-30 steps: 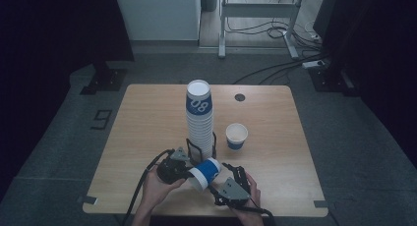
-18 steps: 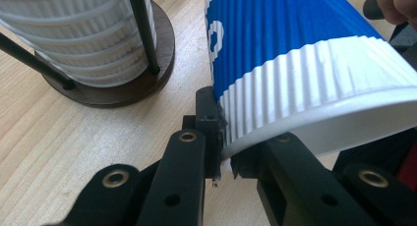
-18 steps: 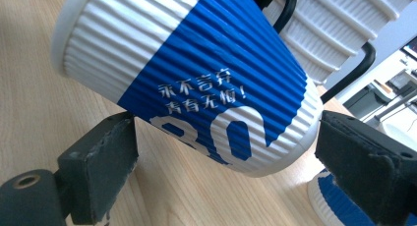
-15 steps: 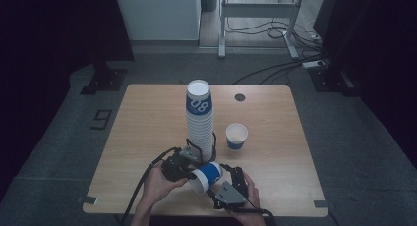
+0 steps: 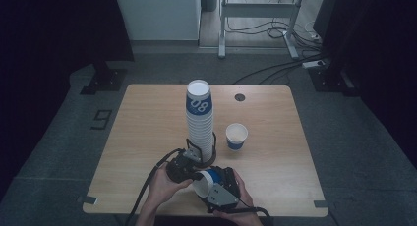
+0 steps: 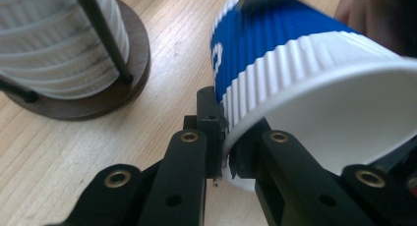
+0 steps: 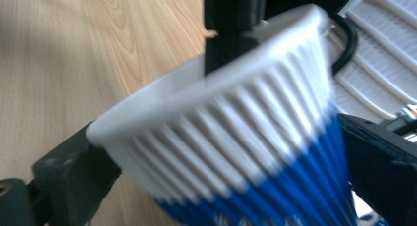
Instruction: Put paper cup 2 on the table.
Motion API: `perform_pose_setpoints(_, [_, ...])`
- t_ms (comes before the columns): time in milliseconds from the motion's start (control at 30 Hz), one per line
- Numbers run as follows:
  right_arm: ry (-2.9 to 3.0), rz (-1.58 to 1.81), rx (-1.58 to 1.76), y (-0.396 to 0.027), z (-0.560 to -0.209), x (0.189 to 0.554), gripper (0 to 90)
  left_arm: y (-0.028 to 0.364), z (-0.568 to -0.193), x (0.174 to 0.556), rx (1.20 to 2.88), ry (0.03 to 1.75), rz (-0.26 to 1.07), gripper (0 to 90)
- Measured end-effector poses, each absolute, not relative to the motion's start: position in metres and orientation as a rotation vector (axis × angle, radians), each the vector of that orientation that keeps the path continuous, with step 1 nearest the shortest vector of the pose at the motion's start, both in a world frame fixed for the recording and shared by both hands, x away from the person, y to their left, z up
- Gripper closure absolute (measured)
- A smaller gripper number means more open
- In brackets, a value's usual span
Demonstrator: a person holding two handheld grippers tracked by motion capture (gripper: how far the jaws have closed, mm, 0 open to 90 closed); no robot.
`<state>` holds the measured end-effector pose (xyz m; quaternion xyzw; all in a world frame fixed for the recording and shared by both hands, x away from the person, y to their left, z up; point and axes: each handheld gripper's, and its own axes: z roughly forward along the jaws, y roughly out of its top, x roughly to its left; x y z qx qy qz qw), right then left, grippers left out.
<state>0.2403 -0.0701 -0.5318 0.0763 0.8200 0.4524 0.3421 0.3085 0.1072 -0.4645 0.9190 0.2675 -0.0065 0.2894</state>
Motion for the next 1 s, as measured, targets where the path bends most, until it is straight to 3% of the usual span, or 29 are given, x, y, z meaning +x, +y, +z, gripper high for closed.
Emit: perform_pose_setpoints(1000, [2.133,1.296,0.259,-0.0692,-0.5238,0.2397,14.3,0.1123,-0.4731,0.3033,2.267,0.736,-0.016,84.4])
